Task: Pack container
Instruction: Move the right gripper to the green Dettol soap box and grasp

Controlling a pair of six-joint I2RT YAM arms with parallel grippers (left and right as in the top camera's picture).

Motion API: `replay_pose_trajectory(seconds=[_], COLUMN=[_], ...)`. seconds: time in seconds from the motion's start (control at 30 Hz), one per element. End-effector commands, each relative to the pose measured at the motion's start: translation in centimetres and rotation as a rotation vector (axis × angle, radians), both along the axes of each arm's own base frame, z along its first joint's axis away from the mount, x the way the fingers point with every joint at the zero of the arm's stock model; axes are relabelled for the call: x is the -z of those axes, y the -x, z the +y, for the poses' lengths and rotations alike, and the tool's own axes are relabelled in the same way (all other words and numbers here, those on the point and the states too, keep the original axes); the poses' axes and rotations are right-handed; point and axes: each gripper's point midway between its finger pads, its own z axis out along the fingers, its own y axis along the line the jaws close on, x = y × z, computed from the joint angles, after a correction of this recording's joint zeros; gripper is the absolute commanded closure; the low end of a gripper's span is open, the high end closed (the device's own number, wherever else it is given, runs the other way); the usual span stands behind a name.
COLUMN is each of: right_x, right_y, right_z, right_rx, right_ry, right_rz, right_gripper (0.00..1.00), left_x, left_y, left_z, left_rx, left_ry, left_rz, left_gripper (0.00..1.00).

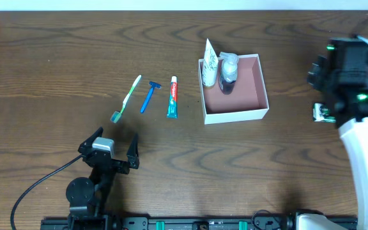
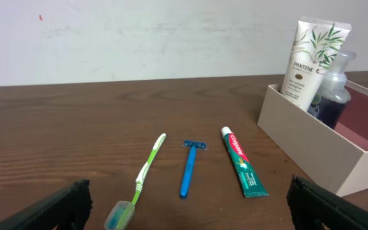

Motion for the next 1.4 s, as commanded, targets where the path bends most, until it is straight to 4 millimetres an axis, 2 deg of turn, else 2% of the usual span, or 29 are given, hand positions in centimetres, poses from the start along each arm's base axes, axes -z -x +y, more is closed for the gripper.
replay_pose_trajectory(seconds=[0.0,0.1,0.13,0.27,0.33,0.57,0.9,1.03,1.37], right_x=[2.2,2.8,2.9,4.3,5.3,11.0,17.7,19.2,21.1], right_y=[0.0,0.5,0.7,1.8,1.9,2.4,1.9,1.4,1.0], right_z=[0.5,0.2,-0.4,-2.6,-3.0,-3.4,-3.8,-4.4,-6.1], right_rx=[0.115,0.117,0.14,0.408,0.474,0.677,0.788,0.805,0.832], right_ry=[-0.355,-0.472,-0.473,-0.558,-0.586,-0.65,-0.691,-0.696,-0.688], right_rz=[-0.066,-0.062,-0.065,-0.099,-0.085,0.057,0.193,0.196,0.181], right_gripper=[0.01,0.02,0.08,0.13,0.11,0.09,0.12,0.13,0.11], left_x=[1.5,1.5,1.5,1.5,1.5,1.5,1.5,1.5,1.5], left_y=[0.0,0.0,0.0,0.0,0.0,0.0,0.0,0.0,0.0], left_z=[-0.1,-0.1,-0.1,-0.1,-0.1,-0.1,-0.1,-0.1,-0.1], left_rx=[0.008,0.008,0.008,0.008,0.008,0.008,0.008,0.008,0.008], left_ry=[0.0,0.0,0.0,0.0,0.0,0.0,0.0,0.0,0.0], left_rz=[0.034,0.034,0.034,0.034,0.034,0.034,0.034,0.034,0.034], left_gripper=[0.02,0.02,0.02,0.02,0.02,0.02,0.02,0.02,0.02])
